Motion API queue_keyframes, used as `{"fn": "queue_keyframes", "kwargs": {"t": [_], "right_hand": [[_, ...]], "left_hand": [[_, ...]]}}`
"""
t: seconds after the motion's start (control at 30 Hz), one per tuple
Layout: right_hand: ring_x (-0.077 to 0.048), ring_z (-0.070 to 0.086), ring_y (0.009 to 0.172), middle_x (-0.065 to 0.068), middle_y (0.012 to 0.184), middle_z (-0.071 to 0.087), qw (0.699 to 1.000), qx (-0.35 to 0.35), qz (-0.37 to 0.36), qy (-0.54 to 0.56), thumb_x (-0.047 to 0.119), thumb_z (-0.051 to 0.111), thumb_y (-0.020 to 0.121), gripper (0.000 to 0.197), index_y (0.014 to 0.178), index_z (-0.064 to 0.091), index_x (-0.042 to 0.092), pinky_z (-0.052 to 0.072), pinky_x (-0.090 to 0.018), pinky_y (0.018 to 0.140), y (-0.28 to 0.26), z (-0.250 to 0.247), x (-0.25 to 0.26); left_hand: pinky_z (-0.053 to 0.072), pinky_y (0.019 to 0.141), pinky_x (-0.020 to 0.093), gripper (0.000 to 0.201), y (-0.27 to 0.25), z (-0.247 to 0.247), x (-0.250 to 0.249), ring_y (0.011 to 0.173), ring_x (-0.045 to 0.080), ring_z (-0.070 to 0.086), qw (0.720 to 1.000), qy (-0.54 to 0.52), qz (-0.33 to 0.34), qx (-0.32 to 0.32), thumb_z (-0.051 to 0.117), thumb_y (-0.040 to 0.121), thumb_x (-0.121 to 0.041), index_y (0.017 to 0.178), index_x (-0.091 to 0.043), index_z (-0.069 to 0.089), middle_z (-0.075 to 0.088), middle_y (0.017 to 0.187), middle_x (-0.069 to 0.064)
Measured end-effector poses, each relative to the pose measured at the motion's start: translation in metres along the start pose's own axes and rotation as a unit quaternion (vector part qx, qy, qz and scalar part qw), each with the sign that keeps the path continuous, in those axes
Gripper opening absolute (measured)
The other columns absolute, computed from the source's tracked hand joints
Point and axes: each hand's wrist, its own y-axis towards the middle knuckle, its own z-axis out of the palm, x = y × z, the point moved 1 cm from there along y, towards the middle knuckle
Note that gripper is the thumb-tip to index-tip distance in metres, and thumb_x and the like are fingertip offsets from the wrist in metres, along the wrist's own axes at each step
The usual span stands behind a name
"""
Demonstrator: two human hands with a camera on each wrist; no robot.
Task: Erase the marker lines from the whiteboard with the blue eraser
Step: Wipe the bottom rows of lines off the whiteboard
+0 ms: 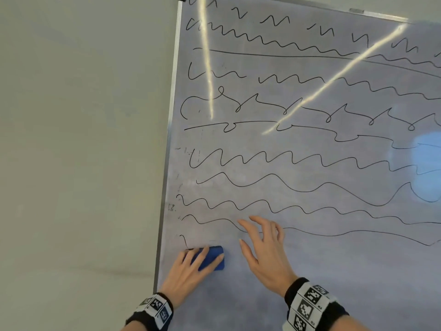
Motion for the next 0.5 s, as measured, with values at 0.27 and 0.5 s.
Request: {"fn": "queue_keyframes", "kwargs": {"t": [0.27,0.5], "right_hand": [[-0.012,0.039,0.107,-0.004,0.126,0.042,1.000,-0.001,-0.010,0.004,0.037,0.042,0.092,0.041,0.132,0.044,0.025,0.027,-0.045,0.098,0.011,0.013,0.009],[-0.013,0.040,0.110,-0.002,0.126,0.040,1.000,0.020,-0.015,0.015,0.036,0.044,0.093,0.041,0.133,0.044,0.026,0.026,-0.039,0.099,0.014,0.027,0.028]], "left_hand": [[0.033,0.073,0.039,0.090,0.012,-0.022,0.037,0.085,0.031,0.045,0.991,-0.031,-0.107,-0.068,0.048,0.065,-0.001,0.148,-0.025,0.024,0.048,0.124,0.016],[0.046,0.065,0.038,0.121,-0.002,-0.014,0.004,0.080,0.030,0.044,0.980,-0.111,-0.164,0.004,0.073,0.048,0.003,0.151,-0.023,0.015,0.052,0.118,0.019]]}}
